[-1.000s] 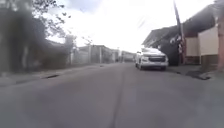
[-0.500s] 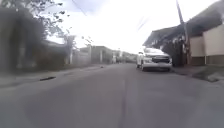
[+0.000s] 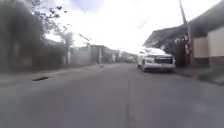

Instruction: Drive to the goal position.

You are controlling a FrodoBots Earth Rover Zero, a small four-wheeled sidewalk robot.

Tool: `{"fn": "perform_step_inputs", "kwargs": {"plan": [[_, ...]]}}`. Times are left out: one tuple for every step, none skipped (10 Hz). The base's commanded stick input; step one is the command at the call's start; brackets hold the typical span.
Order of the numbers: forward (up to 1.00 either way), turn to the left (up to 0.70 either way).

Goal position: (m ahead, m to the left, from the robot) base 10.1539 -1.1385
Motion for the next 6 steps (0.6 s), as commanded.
{"fn": "perform_step_inputs", "kwargs": {"plan": [[1.00,0.00],[1.00,0.00],[1.00,0.00],[1.00,-0.18],[1.00,-0.38],[1.00,-0.40]]}}
